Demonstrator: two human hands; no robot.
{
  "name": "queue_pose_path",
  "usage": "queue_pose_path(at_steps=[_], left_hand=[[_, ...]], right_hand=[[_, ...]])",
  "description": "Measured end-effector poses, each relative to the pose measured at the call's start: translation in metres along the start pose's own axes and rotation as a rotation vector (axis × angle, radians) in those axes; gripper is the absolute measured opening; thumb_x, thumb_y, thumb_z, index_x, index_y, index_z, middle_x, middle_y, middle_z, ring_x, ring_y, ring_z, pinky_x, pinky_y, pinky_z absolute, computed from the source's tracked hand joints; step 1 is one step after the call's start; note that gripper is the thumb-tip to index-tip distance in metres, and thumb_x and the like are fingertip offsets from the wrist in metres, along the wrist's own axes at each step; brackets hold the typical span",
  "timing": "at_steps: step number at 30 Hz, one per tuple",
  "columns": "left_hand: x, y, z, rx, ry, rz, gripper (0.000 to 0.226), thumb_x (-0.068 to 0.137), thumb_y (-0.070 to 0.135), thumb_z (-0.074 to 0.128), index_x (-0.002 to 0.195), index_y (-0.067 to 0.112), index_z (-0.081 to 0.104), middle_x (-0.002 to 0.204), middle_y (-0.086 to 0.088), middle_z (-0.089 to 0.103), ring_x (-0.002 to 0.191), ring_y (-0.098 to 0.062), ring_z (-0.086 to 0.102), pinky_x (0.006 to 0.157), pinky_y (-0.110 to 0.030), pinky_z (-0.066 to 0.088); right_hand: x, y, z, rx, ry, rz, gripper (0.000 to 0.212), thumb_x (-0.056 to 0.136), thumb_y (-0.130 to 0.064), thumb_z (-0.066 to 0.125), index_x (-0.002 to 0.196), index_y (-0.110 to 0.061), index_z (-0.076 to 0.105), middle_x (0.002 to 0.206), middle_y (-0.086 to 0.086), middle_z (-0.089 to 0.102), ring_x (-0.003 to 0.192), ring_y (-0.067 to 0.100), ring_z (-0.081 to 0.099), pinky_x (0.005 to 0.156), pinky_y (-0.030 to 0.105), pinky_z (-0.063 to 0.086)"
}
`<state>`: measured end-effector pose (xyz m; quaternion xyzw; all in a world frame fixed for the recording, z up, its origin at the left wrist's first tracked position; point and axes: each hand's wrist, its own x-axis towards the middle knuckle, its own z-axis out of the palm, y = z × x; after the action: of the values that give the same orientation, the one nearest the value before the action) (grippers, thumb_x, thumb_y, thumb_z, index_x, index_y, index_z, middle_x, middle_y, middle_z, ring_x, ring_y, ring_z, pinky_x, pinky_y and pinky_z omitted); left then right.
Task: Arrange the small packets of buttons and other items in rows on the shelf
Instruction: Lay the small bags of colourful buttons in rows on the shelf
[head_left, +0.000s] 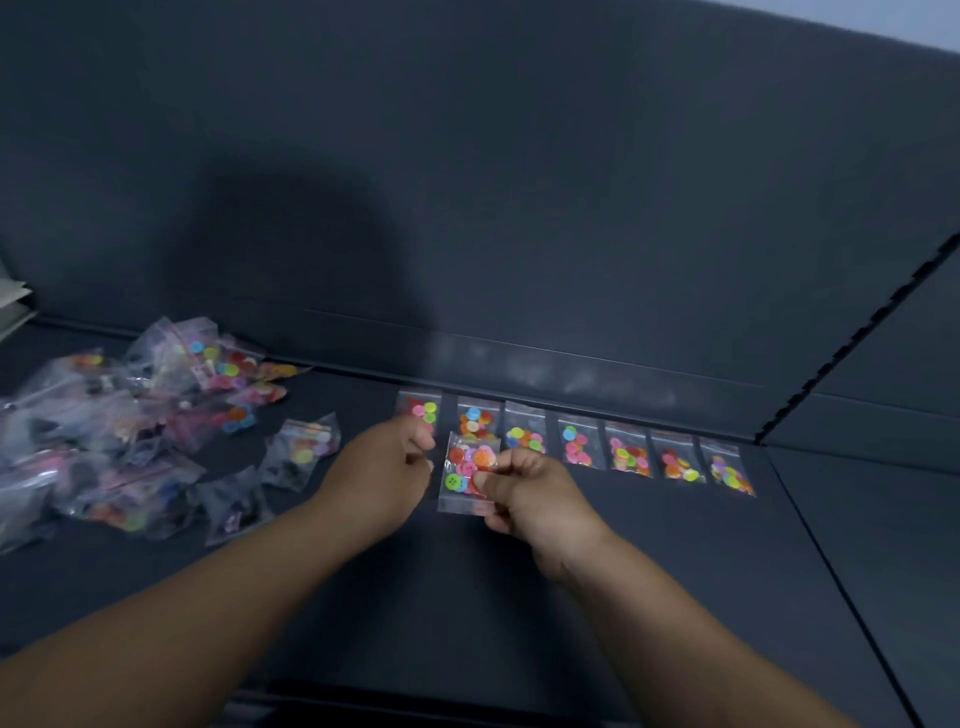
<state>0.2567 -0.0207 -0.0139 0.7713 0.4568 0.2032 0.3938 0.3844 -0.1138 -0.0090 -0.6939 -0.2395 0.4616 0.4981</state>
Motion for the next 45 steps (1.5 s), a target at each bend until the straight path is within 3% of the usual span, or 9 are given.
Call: queue_pose_path(at_steps=[4,9,14,19,25,30,35,40,45], left_hand=[[0.005,-0.024,-0.027,0.526,0.026,0.229,0.027,0.091,0.023,0.052,0.117,0.022,0.058,0.121,0.002,0.058,0.115,-0.019,0.05,0.096,-0.029,0.037],[0.01,-0.049,-0.052,0.873,-0.146,0.192,0.046,0.099,0.037,0.034,0.143,0.023,0.033,0.155,0.002,0.023,0.141,-0.018,0.022,0.112,-0.037,0.017],[0.015,-0.062,-0.066,0.618,-0.144,0.27,0.043,0.097,0.022,0.041,0.138,0.013,0.044,0.147,-0.006,0.039,0.133,-0.024,0.037,0.111,-0.035,0.03],[0.03,-0.068,-0.082,0.593,-0.11,0.242,0.034,0.09,0.014,0.045,0.122,0.008,0.056,0.129,-0.009,0.053,0.118,-0.027,0.049,0.098,-0.039,0.041],[0.04,-0.077,-0.088,0.601,-0.169,0.247,0.029,0.088,0.017,0.052,0.114,0.008,0.06,0.117,-0.01,0.058,0.11,-0.025,0.052,0.091,-0.038,0.046],[0.048,-0.078,-0.09,0.589,-0.135,0.21,0.033,0.086,0.029,0.059,0.114,0.01,0.059,0.114,-0.007,0.055,0.111,-0.024,0.049,0.092,-0.037,0.045],[0.054,-0.077,-0.095,0.414,-0.167,0.103,0.034,0.081,0.029,0.069,0.111,0.016,0.063,0.109,-0.005,0.06,0.101,-0.023,0.057,0.085,-0.029,0.045],[0.055,-0.08,-0.1,0.255,-0.165,0.048,0.014,0.077,0.018,0.072,0.074,0.022,0.058,0.079,0.006,0.062,0.076,-0.017,0.06,0.07,-0.029,0.047],[0.057,-0.084,-0.103,0.067,-0.197,0.008,0.012,0.079,0.015,0.068,0.071,0.018,0.059,0.076,-0.003,0.068,0.073,-0.022,0.065,0.071,-0.038,0.053]], right_hand=[[0.008,-0.003,0.021,0.005,0.02,-0.002,0.024,0.09,-0.005,0.059,0.07,-0.017,0.052,0.066,-0.003,0.052,0.057,0.008,0.048,0.06,0.021,0.05],[0.015,-0.006,0.048,-0.038,0.025,-0.038,0.021,0.089,-0.001,0.059,0.073,-0.014,0.053,0.066,0.0,0.055,0.055,0.01,0.053,0.058,0.021,0.053],[0.022,0.0,0.066,-0.309,0.093,-0.106,0.018,0.083,-0.003,0.063,0.076,-0.018,0.054,0.068,0.001,0.06,0.058,0.014,0.055,0.065,0.034,0.053],[0.025,-0.002,0.065,-0.569,0.106,-0.215,0.026,0.088,-0.004,0.056,0.076,-0.027,0.059,0.074,-0.012,0.063,0.066,0.003,0.058,0.058,0.01,0.042],[0.018,-0.008,0.074,-0.945,0.278,-0.426,0.034,0.086,-0.006,0.053,0.117,-0.017,0.061,0.116,0.002,0.057,0.112,0.02,0.048,0.093,0.022,0.038],[-0.002,0.001,0.097,-1.153,0.3,-0.312,0.024,0.093,-0.032,0.047,0.104,-0.013,0.058,0.109,0.006,0.046,0.098,0.029,0.051,0.078,0.032,0.045],[0.004,0.01,0.1,-1.186,0.194,-0.387,0.026,0.093,-0.022,0.048,0.116,-0.021,0.061,0.117,0.003,0.051,0.104,0.027,0.049,0.085,0.03,0.045],[0.003,0.008,0.089,-1.19,0.121,-0.459,0.052,0.082,0.003,0.047,0.124,-0.025,0.061,0.128,-0.002,0.057,0.11,0.028,0.05,0.094,0.032,0.046],[0.001,0.018,0.096,-1.111,0.321,-0.544,0.024,0.09,-0.021,0.054,0.109,-0.017,0.068,0.108,0.004,0.063,0.098,0.03,0.055,0.085,0.036,0.05]])
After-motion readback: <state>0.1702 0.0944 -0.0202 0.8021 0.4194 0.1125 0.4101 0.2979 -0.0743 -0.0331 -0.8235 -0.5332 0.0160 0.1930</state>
